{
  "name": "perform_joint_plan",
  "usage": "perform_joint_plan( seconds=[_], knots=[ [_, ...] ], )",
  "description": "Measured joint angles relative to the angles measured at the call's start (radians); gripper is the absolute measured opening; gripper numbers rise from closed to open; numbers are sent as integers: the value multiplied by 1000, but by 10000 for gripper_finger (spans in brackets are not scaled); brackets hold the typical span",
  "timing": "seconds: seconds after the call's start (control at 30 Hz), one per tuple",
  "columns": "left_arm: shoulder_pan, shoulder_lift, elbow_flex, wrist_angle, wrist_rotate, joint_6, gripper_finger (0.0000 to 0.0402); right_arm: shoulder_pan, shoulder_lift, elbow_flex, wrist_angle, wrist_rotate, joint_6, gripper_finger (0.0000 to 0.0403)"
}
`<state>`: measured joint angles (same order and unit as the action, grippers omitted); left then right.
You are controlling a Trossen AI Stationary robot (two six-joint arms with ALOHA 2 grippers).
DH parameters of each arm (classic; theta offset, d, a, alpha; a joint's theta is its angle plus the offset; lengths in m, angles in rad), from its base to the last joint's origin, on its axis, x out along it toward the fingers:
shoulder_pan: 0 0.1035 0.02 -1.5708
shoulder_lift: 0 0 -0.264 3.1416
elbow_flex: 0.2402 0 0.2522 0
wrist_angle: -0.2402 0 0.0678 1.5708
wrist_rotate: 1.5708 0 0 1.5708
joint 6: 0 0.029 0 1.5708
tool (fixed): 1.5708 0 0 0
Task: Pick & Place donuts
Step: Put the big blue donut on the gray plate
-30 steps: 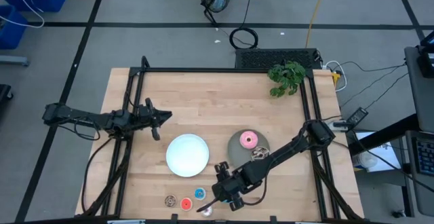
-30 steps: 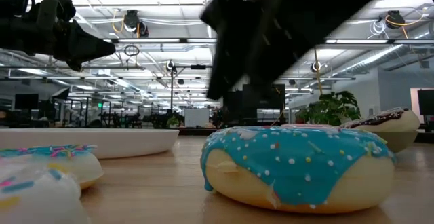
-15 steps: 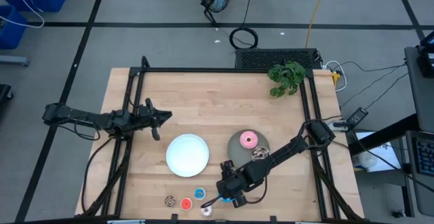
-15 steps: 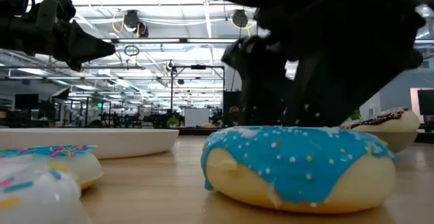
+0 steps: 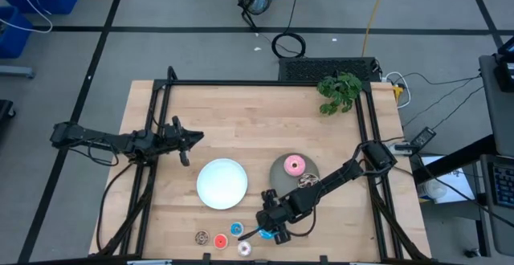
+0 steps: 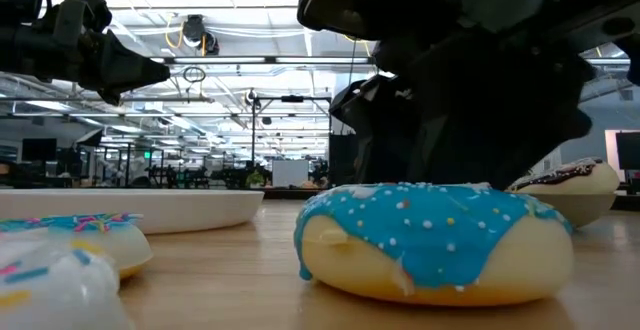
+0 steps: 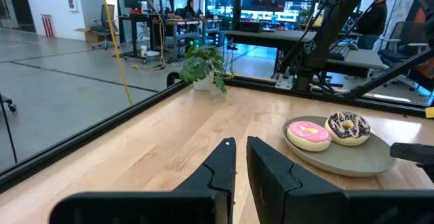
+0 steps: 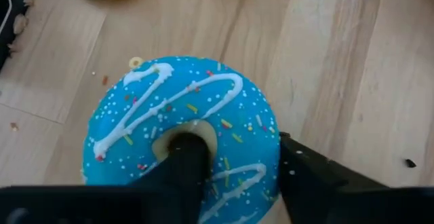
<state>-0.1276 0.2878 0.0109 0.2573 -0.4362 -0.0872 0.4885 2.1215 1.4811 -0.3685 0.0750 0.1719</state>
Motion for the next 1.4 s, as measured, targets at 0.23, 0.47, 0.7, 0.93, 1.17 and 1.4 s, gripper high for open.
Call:
perform_joint_plan(
  seconds=[0.23,0.47,0.7,0.93,1.17,1.4],
  knots=[
    [0,0,0,-1,0,0,42,-3,-29,-3,-10,-5,-19,15],
    [0,0,0,-9,0,-2,42,-3,-183,-3,-63,-25,1,22],
    [0,0,0,-13,0,-2,42,43,-407,-13,-147,-25,-24,9],
    [0,0,0,-21,0,-5,42,79,-721,-182,-55,83,-16,8],
    [0,0,0,-21,-6,-5,42,95,-1043,-546,113,188,90,8],
    [0,0,0,-21,-9,-5,42,96,-1294,-883,369,187,149,8]
  ],
)
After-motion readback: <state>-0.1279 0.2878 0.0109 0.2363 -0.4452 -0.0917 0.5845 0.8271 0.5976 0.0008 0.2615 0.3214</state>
